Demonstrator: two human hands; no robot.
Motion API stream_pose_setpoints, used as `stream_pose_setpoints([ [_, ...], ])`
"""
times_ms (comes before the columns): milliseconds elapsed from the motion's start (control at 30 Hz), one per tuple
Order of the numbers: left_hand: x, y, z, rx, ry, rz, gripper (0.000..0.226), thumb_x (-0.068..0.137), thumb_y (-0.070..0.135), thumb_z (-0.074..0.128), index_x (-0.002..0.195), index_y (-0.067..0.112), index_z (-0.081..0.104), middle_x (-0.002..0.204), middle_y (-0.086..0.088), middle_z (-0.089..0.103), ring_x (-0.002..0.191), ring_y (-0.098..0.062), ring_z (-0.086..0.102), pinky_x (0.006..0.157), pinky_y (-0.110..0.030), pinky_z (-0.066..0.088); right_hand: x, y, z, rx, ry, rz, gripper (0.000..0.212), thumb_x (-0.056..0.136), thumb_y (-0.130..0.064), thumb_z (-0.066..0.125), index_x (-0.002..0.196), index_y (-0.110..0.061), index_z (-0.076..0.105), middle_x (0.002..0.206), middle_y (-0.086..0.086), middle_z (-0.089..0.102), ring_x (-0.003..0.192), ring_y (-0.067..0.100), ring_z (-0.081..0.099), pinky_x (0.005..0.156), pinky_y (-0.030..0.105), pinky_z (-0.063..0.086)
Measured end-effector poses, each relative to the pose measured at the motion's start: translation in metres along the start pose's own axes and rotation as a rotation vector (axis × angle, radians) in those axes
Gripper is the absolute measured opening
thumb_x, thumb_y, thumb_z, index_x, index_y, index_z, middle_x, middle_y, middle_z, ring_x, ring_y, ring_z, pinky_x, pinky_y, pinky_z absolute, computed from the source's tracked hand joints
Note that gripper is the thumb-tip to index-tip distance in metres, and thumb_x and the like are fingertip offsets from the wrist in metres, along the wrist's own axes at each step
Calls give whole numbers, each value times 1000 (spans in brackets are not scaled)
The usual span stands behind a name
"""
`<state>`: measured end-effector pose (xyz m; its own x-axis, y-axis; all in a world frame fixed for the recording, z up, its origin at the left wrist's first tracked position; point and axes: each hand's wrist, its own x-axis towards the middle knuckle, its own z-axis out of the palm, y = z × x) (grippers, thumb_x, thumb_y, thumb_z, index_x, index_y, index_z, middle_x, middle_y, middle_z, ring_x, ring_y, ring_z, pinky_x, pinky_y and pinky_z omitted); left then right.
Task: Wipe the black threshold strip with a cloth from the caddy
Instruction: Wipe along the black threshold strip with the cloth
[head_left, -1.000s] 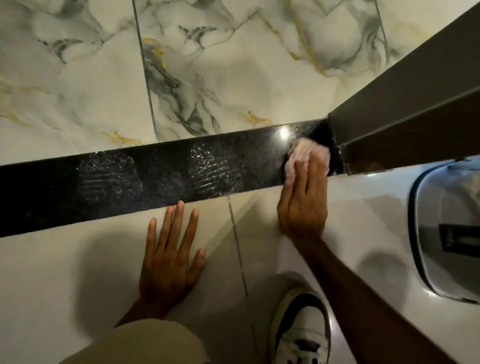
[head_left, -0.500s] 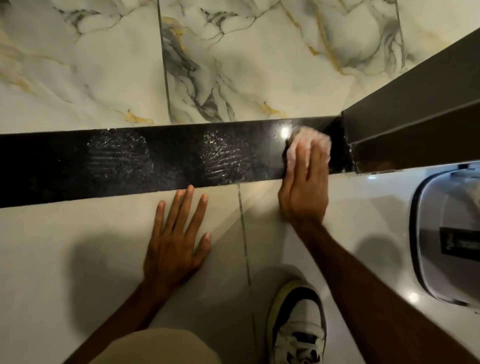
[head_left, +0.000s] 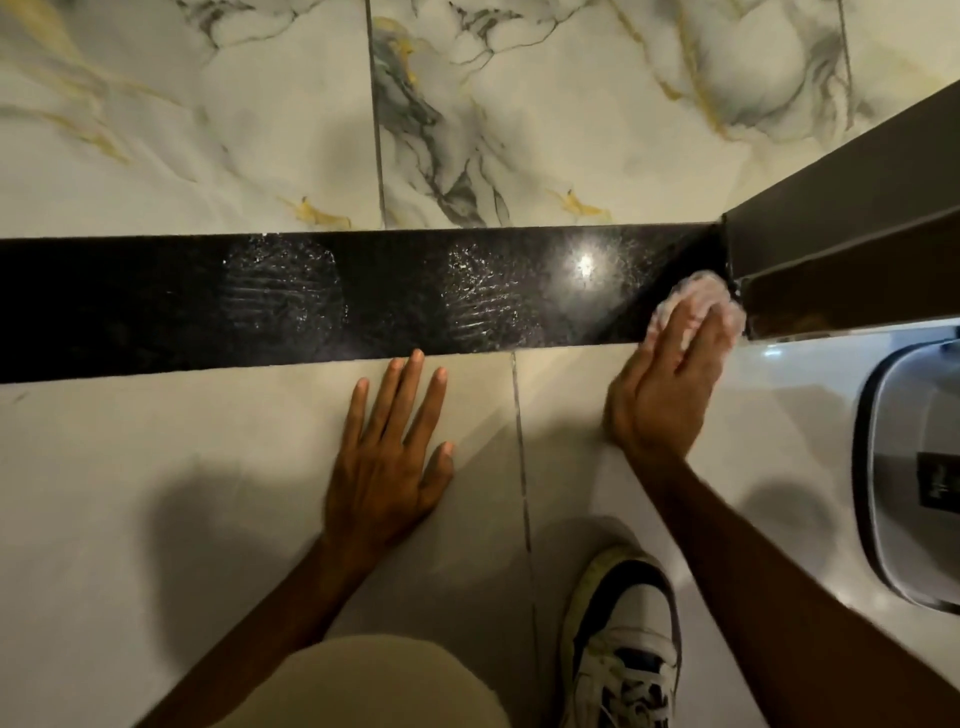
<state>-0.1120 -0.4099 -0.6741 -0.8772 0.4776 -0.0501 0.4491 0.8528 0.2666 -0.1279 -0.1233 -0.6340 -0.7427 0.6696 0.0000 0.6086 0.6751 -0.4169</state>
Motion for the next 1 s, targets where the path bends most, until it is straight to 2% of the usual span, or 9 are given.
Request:
stream_pose_setpoints([
  [67,0,-2,3,4,26,-1,76,108,46,38,174,14,19,183,-15,14,171,-32,12,139,-56,9,26,-36,16,259,6,83,71,112,-53,43,171,-17,25,175,18,32,161,36,37,127,60,41],
  [133,-2,-3,6,6,39,-9,77,108,46,37,174,13,16,184,-15,13,171,-31,10,140,-53,5,32,-77,34,266,-54,-50,74,107,-65,39,170,-28,27,172,12,39,152,28,51,109,53,60],
  [233,-4,-3,8,10,43,-52,78,107,45,38,174,12,15,184,-15,12,171,-30,9,140,-52,4,-2,-103,58,-61,-222,-612,62,117,-41,33,173,-18,19,182,16,11,169,35,16,133,55,35],
  [300,-4,-2,3,14,49,-103,78,107,43,39,174,10,17,183,-17,14,171,-32,11,140,-52,6,-38,-92,56,-63,-231,-721,58,117,-32,42,170,-12,30,180,19,19,170,34,14,140,50,19],
  [467,-1,4,-6,-9,47,-162,77,106,41,43,172,7,22,182,-18,17,170,-34,16,138,-56,15,-67,-41,26,-170,-78,-497,59,115,-25,50,168,-9,30,176,22,28,166,39,24,127,57,44],
  [633,-1,0,3,-18,88,-147,77,107,44,39,173,9,19,183,-16,16,171,-31,12,140,-51,9,-9,-105,60,-147,-35,-254,64,117,-36,34,172,-7,18,180,23,13,169,39,11,140,54,16],
  [733,-2,-1,5,-21,97,-180,75,108,43,39,172,7,22,182,-18,19,170,-32,14,140,-51,9,-13,-142,81,-118,-175,-504,63,117,-39,32,173,-14,16,182,18,8,170,34,6,140,44,0],
  [833,-16,-7,-2,-3,59,-224,74,109,44,38,171,5,26,181,-19,21,169,-34,17,138,-54,15,-52,-117,67,-130,-277,-804,61,118,-34,35,172,-12,19,182,16,11,171,31,7,141,49,13],
  [1000,-65,-37,-13,31,36,-212,70,111,46,29,171,10,28,181,-15,22,168,-35,23,137,-57,16,-70,-51,31,-237,-91,-543,56,116,-26,48,166,-5,36,176,23,29,166,39,25,133,54,35],
])
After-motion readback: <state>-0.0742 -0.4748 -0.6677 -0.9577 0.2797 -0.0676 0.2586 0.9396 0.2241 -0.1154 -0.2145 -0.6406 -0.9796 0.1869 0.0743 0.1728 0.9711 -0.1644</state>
